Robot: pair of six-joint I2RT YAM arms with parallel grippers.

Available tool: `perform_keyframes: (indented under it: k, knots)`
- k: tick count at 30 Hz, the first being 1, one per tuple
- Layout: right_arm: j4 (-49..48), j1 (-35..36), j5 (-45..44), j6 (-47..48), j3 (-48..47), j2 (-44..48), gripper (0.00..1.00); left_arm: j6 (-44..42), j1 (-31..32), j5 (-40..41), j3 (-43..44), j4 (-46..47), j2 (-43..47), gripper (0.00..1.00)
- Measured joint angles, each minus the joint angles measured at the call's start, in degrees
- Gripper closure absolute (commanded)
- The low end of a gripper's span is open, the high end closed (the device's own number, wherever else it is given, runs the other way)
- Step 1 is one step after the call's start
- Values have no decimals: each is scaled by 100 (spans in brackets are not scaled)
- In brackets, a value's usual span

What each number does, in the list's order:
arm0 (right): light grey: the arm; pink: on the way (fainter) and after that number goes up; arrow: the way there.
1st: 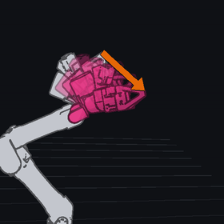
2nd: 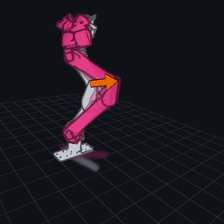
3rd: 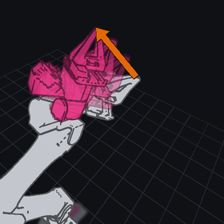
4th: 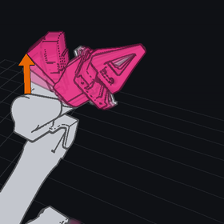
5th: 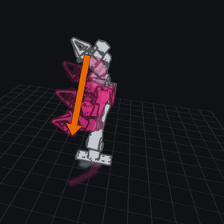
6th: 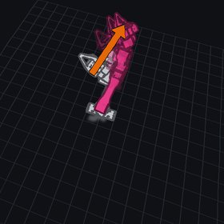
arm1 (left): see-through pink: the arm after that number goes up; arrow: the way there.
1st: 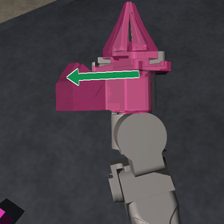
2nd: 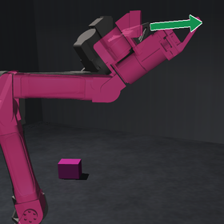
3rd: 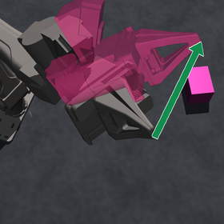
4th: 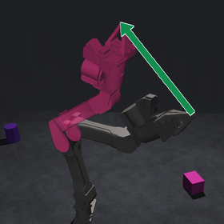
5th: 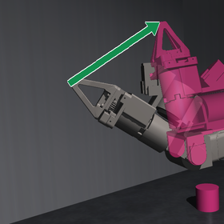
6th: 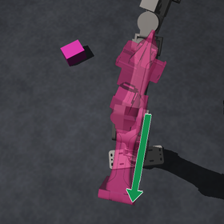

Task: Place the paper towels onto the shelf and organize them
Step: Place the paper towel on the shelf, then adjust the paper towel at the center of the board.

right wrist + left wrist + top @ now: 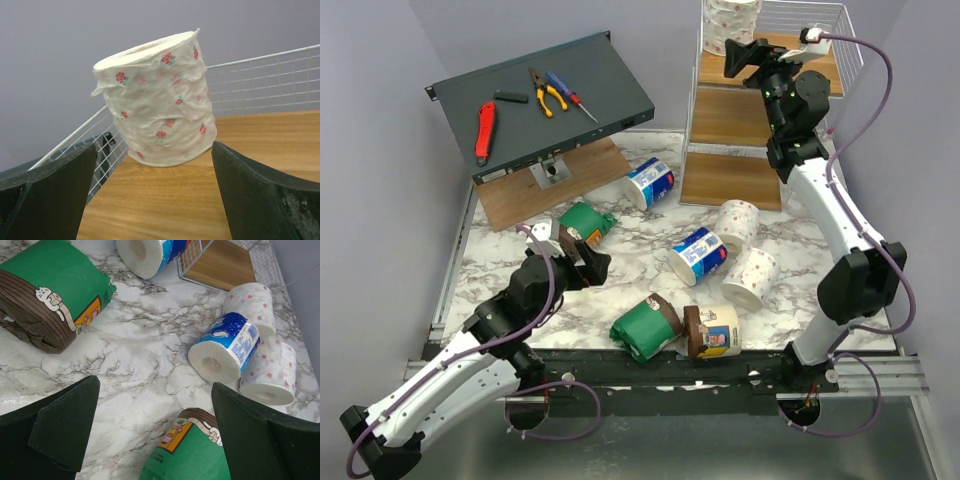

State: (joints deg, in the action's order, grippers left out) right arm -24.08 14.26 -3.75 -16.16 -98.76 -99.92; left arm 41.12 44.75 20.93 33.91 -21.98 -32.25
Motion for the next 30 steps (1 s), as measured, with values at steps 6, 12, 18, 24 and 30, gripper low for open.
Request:
perform_keyframes:
  k: [6,12,18,24,30]
  knots:
    - [367,0,26,-468,964,1110,0,52,0,-63,0,2,337,1]
    - [844,9,420,-1029,1893,2476,0,83,0,-179,0,-35,527,1]
    - [1803,525,848,-1064,2326,3279,0,160,0,-223,-48,-83,719,1]
    - [2922,1657,796,-901,3053,3541,0,225,0,-221,-146,-94,721,1]
    - [3630,1930,284,-1110,4214,3748,0,396,0,-205,-146,-153,566,1]
